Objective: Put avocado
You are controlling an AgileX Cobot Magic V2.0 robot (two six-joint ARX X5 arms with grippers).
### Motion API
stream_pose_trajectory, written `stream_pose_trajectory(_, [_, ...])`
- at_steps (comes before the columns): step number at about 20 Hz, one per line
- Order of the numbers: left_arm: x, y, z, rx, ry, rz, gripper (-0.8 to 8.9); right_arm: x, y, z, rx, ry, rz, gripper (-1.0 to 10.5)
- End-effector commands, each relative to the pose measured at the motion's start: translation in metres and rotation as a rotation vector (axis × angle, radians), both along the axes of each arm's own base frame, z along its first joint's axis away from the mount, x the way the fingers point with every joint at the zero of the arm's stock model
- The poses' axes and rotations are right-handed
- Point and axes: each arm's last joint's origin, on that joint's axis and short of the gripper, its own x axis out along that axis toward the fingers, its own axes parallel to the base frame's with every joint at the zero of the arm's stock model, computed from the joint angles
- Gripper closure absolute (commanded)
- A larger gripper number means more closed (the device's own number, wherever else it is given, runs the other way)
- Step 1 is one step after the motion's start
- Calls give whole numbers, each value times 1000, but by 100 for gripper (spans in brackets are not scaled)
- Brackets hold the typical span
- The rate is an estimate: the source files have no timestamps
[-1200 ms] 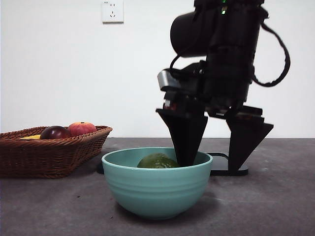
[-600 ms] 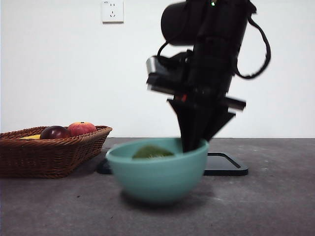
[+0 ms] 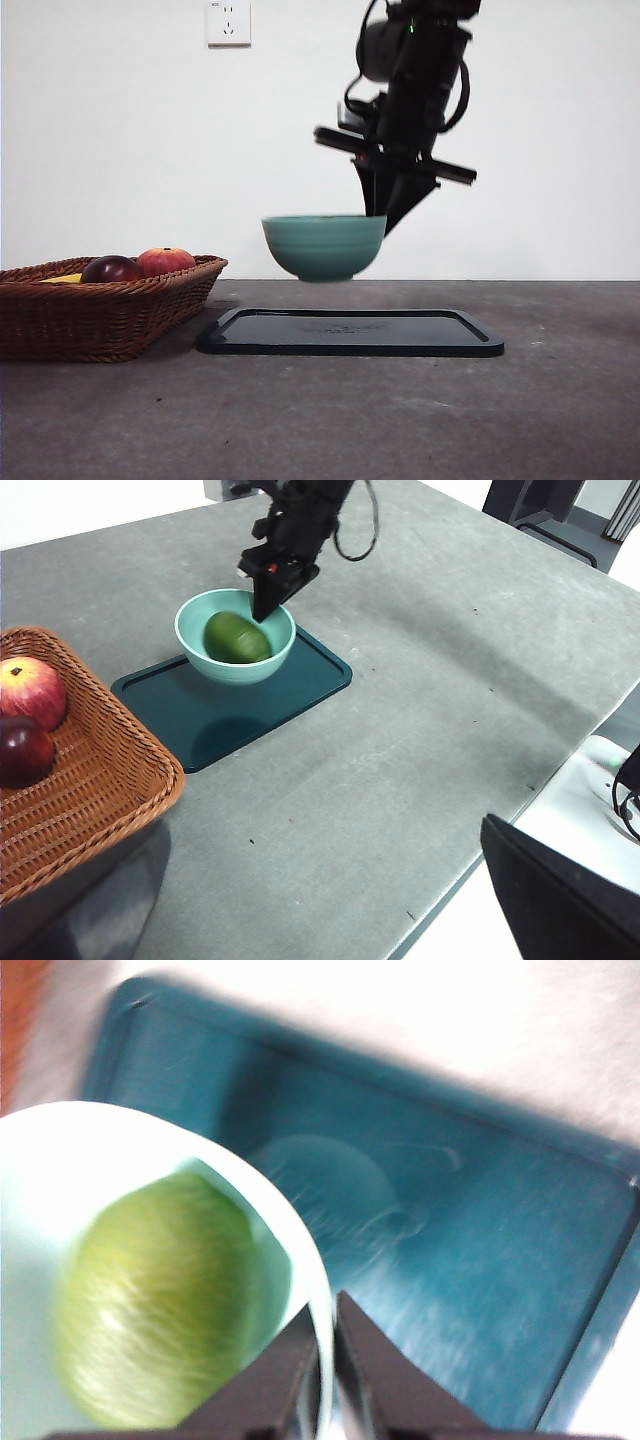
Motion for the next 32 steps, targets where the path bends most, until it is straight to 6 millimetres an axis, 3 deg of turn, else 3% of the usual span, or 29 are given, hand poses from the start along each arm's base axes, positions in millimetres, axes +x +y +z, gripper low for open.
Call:
stream_pose_trajectory(1, [-1, 1, 4, -18, -16, -4, 314, 14, -1, -22, 5, 60, -49, 940])
stream_pose_trajectory(6, [-1, 1, 4, -18, -15, -4, 314, 23, 1, -44, -10, 73, -53, 940])
stream_pose_trajectory(10, [-1, 1, 4, -17, -15, -4, 314, 22, 5, -47, -28, 74, -34, 932])
stream_pose_trajectory(12, [-1, 1, 4, -17, -15, -4, 314, 23, 5, -47, -37, 64, -43, 702])
stream_pose_trajectory(13, [-1, 1, 4, -18, -15, -4, 314, 21, 1, -41, -82, 45, -63, 589])
stream_pose_trajectory(14, [-1, 1, 4, -18, -15, -4, 314, 20, -6, -29, -119, 16, -81, 574])
stream_pose_trajectory(16, [-1, 1, 4, -17, -14, -4, 314, 9, -21, 14, -138, -84, -81, 506])
stream_pose_trajectory(17, [-1, 1, 4, -18, -15, -4, 314, -3, -27, 42, -147, -145, -87, 415])
stream_pose_trajectory(21, [-1, 1, 4, -18, -15, -4, 314, -85, -46, 136, -178, -273, -29, 401])
stream_pose_trajectory(24, [-1, 1, 4, -17, -15, -4, 314, -153, -56, 178, -207, -327, 23, 401])
stream_pose_trajectory(28, [-1, 1, 4, -17, -15, -4, 314, -224, -66, 202, -137, -421, 105, 401])
stream_pose_trajectory(32, [-1, 1, 4, -18, -15, -4, 314, -286, -96, 179, -96, -427, 106, 401])
